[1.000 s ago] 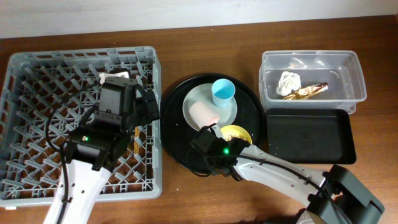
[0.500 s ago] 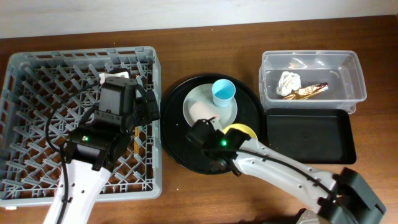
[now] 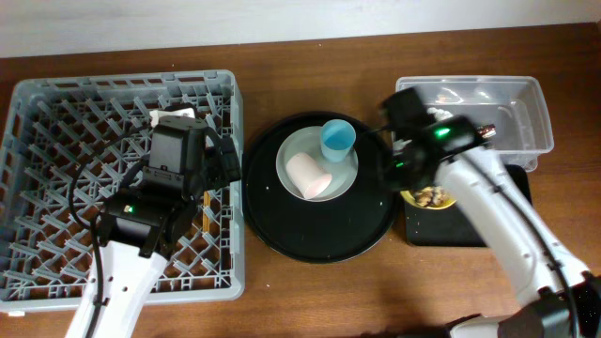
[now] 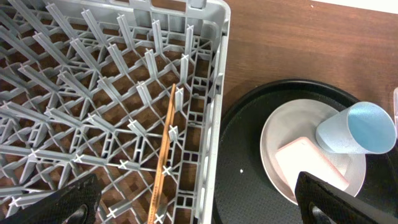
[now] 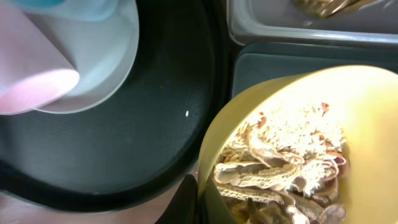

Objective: Sort waste into correct bins and load items into the dishwasher rack
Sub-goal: 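Lift the yellow bowl with the right gripper over the black tray, then tip the yellow bowl to pour peanut shells onto the black tray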

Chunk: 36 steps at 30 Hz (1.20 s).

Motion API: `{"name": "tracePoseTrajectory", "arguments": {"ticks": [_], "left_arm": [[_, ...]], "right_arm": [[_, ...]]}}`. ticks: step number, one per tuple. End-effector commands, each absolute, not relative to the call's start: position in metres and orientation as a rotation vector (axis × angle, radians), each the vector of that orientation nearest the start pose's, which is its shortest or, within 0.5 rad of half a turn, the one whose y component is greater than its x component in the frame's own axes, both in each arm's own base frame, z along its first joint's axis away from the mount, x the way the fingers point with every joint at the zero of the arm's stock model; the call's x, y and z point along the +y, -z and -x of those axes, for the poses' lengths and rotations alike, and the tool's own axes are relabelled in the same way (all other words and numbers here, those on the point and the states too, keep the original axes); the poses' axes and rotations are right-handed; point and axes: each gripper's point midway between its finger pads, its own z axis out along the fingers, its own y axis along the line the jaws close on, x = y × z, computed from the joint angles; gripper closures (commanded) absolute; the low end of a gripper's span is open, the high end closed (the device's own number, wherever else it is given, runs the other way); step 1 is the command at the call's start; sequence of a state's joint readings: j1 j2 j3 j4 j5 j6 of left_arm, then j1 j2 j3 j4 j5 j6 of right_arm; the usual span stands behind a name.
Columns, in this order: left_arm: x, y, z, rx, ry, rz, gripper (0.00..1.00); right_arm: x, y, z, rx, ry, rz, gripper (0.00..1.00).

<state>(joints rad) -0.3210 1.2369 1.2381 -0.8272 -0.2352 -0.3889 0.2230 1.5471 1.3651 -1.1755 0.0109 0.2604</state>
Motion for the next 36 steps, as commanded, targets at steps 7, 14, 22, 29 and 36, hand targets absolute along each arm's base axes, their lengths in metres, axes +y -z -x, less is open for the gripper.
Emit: {"name": "tracePoseTrajectory", "arguments": {"ticks": [7, 14, 22, 29, 36], "left_arm": [[-0.069, -0.252, -0.337, 2.345, 0.069, 0.191, 0.01], [-0.069, -0.252, -0.337, 2.345, 0.069, 0.191, 0.01], [-0.069, -0.252, -0.337, 2.345, 0.069, 0.191, 0.01], [-0.069, -0.252, -0.337, 2.345, 0.069, 0.191, 0.01], [-0.069, -0.252, -0.337, 2.345, 0.069, 0.191, 0.01]], "right_arm": [[0.027, -0.181, -0.325, 2.740, -0.742, -0.121, 0.96], [-0.004, -0.172, -0.324, 2.506, -1.076, -0.301, 0.96], [-0.044, -0.160, -0.315, 2.102, -1.326, -0.440, 0.96], [-0.072, -0.160, -0.296, 1.850, -1.388, -0.478, 0.96], [-0.085, -0.174, -0.289, 1.729, -1.467, -0.533, 0.96]]}}
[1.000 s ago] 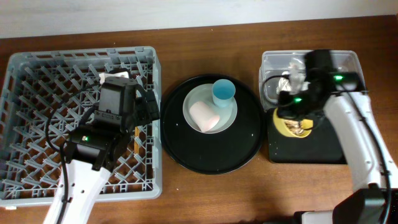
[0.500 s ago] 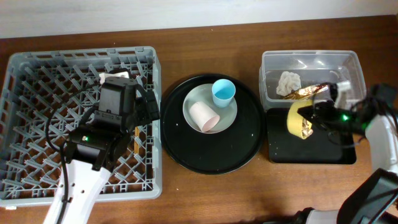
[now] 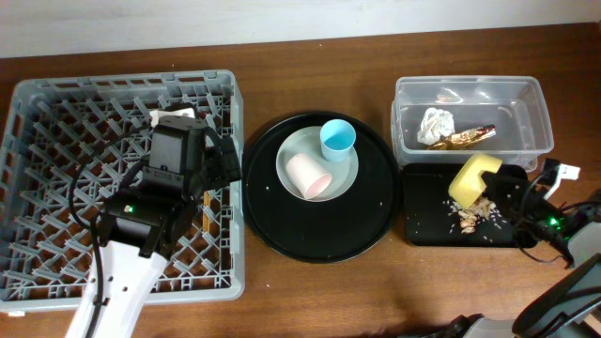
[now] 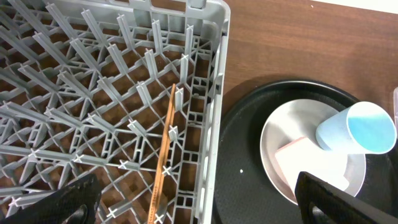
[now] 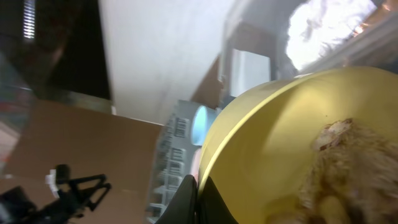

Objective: Sort waste into correct bins and load items into the dishwasher rack
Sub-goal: 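Tip the yellow bowl to pour peanut shells onto the black tray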

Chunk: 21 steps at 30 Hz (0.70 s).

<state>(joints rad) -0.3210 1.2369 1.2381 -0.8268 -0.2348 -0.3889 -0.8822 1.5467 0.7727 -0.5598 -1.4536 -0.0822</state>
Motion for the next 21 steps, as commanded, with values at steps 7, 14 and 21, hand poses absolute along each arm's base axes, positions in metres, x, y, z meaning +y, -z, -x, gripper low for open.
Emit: {"name": "tracePoseTrajectory", "arguments": {"ticks": [7, 14, 21], "left_arm": [[-0.0693, -0.2524, -0.3372, 2.345, 0.069, 0.191, 0.01], [-0.0693, -0.2523, -0.3371, 2.345, 0.069, 0.191, 0.01], [-0.0693, -0.2524, -0.3372, 2.345, 0.069, 0.191, 0.01]], "right_arm": [[-0.0859, -0.1747, -0.2896, 1.726, -1.516, -0.600, 0.96], [-0.0838, -0.1743, -0.2887, 1.721, -1.580, -0.684, 0.96], [-0.0833, -0.1745, -0.2887, 1.694, -1.723, -0.890, 0.96]]}}
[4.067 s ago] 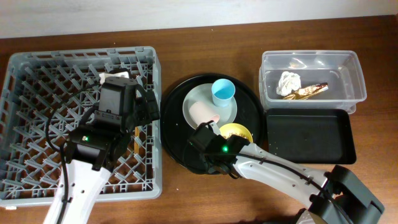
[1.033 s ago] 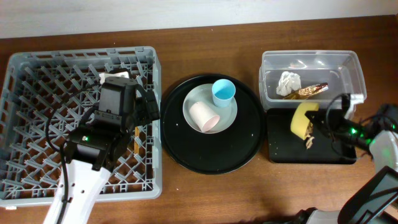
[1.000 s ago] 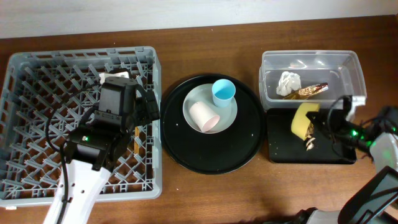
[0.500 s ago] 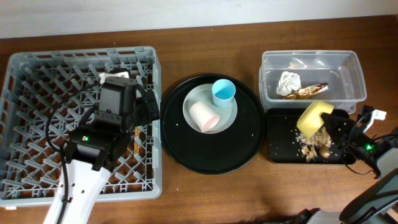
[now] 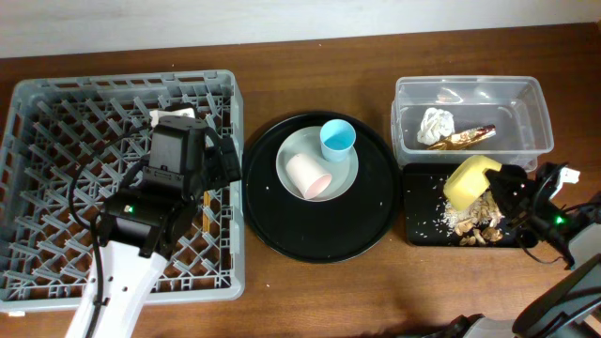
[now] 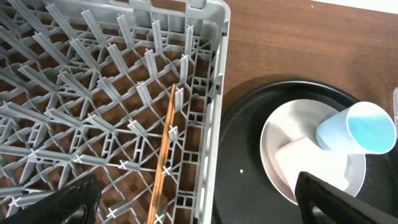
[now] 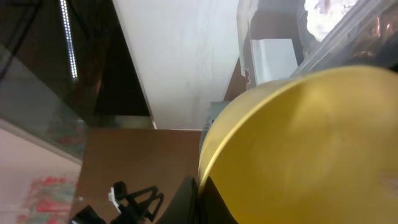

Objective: Sort waste into correct bins and load items into the dishwasher rack
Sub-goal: 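Tip the yellow bowl to pour peanut shells onto the black tray, then carry the empty yellow bowl back onto the round tray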

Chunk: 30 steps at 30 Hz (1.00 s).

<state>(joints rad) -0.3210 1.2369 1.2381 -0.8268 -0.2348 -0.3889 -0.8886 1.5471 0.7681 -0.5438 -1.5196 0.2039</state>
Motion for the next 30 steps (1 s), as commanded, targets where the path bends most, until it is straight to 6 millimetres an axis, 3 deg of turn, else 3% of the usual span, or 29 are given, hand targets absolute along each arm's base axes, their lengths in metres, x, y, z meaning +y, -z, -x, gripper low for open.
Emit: {"name": "tracePoseTrajectory", "arguments": {"ticks": [1, 3, 7, 9, 15, 19, 23, 30], "left_arm": [[-0.069, -0.252, -0.337, 2.345, 0.069, 0.191, 0.01], [-0.069, -0.252, -0.337, 2.345, 0.069, 0.191, 0.01], [-0.069, -0.252, -0.337, 2.345, 0.069, 0.191, 0.01], [-0.069, -0.252, -0.337, 2.346, 0.068, 0.191, 0.01], [-0.069, -0.252, -0.337, 2.345, 0.069, 0.191, 0.01], [-0.069, -0.252, -0.337, 2.345, 0.069, 0.191, 0.01], [-0.069, -0.252, -0.337, 2.345, 0.069, 0.191, 0.01], [-0.069, -0.252, -0.337, 2.345, 0.069, 0.191, 0.01]], "right_arm": [[-0.083, -0.174, -0.288, 1.694, -1.725, -0.895, 0.96], [-0.090, -0.177, -0.293, 1.700, -1.689, -0.844, 0.96], [-0.091, -0.179, -0.297, 1.678, -1.792, -0.989, 0.96], [-0.097, -0.184, -0.302, 1.686, -1.758, -0.936, 0.96], [-0.090, -0.190, -0.307, 1.693, -1.824, -0.991, 0.96], [-0.066, -0.198, -0.309, 1.749, -1.861, -0.933, 0.96], [-0.026, -0.223, -0.308, 1.838, -1.856, -0.731, 0.96], [0.029, -0.247, -0.311, 1.994, -1.528, -0.510, 0.96]]}}
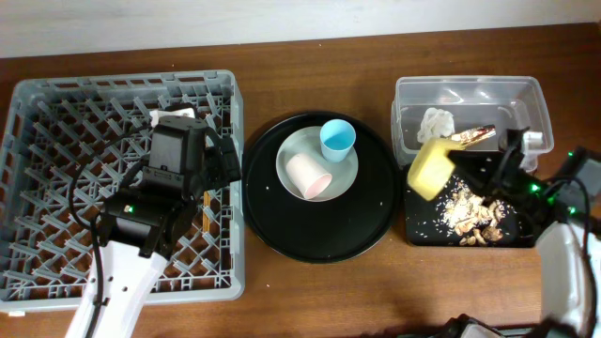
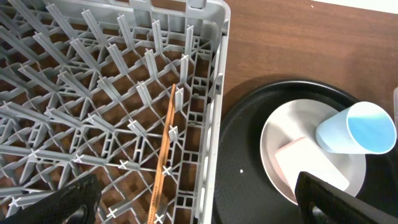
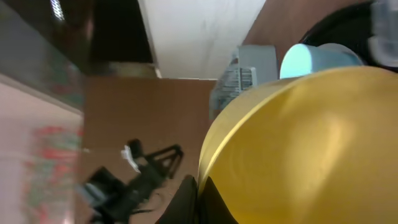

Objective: Sort waste into correct bins and load items into the dishwasher rack
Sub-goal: 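Carry the empty yellow bowl back onto the round tray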

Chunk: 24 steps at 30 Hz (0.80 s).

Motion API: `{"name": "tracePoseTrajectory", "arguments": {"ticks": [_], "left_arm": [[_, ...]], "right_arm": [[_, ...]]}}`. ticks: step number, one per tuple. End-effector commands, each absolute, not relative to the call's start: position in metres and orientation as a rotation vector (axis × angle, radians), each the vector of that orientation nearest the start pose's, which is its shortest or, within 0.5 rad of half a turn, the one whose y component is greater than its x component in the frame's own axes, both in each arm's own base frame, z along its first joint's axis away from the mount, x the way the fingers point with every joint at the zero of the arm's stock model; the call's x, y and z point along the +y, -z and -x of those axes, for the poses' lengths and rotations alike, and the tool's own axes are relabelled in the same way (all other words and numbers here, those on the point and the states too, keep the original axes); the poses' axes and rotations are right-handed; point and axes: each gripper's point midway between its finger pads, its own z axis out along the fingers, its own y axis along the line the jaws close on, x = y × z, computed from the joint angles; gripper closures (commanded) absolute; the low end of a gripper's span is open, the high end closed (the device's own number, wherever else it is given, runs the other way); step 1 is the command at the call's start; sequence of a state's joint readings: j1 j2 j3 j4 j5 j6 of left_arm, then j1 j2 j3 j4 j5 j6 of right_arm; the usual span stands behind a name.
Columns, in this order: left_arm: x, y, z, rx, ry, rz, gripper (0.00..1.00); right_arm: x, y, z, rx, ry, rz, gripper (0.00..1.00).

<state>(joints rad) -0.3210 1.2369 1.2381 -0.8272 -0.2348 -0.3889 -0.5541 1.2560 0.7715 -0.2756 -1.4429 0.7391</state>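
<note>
My right gripper [image 1: 451, 170] is shut on the rim of a yellow bowl [image 1: 429, 168], which is tipped on edge above the left end of the black bin [image 1: 518, 237]. In the right wrist view the bowl [image 3: 298, 149] fills the frame with no scraps on its surface, pinched at my gripper [image 3: 198, 198]. Food scraps [image 1: 471, 212] lie in the black bin. My left gripper [image 2: 196, 202] hangs open over the grey dishwasher rack [image 1: 56, 94], above a wooden chopstick [image 2: 164, 155]. A blue cup [image 1: 338, 139] and a pink cup [image 1: 308, 176] rest on a white plate [image 1: 349, 178].
The plate sits on a round black tray [image 1: 319, 235] between the rack and the bins. A clear bin [image 1: 470, 92] behind the black one holds crumpled paper [image 1: 433, 119] and a wrapper [image 1: 470, 136]. The rack wall [image 2: 214, 124] borders the tray.
My right gripper has moved left with the yellow bowl, from over the middle of the black bin to its left end. The left arm has not moved.
First my right gripper held the yellow bowl full of scraps at the black bin's left side. Then the bowl was tilted over the bin with some scraps fallen in, then more. Now it shows no scraps and hangs near the tray.
</note>
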Motion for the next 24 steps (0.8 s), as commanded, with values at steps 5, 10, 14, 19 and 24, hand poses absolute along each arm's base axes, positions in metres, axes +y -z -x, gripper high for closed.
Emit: {"name": "tracePoseTrajectory", "arguments": {"ticks": [5, 10, 14, 19, 24], "left_arm": [[-0.069, -0.252, -0.337, 2.345, 0.069, 0.191, 0.01], [-0.069, -0.252, -0.337, 2.345, 0.069, 0.191, 0.01], [-0.069, -0.252, -0.337, 2.345, 0.069, 0.191, 0.01], [-0.069, -0.252, -0.337, 2.345, 0.069, 0.191, 0.01], [-0.069, -0.252, -0.337, 2.345, 0.069, 0.191, 0.01]], "right_arm": [[0.078, -0.233, -0.310, 2.138, -1.216, -0.422, 0.96], [0.124, -0.182, -0.298, 2.357, -0.778, -0.281, 0.96], [0.167, -0.150, -0.282, 2.442, -0.520, -0.054, 0.96], [0.204, -0.104, -0.260, 2.552, -0.378, 0.138, 0.96], [0.228, -0.063, -0.254, 2.644, -0.365, 0.224, 0.96]]}}
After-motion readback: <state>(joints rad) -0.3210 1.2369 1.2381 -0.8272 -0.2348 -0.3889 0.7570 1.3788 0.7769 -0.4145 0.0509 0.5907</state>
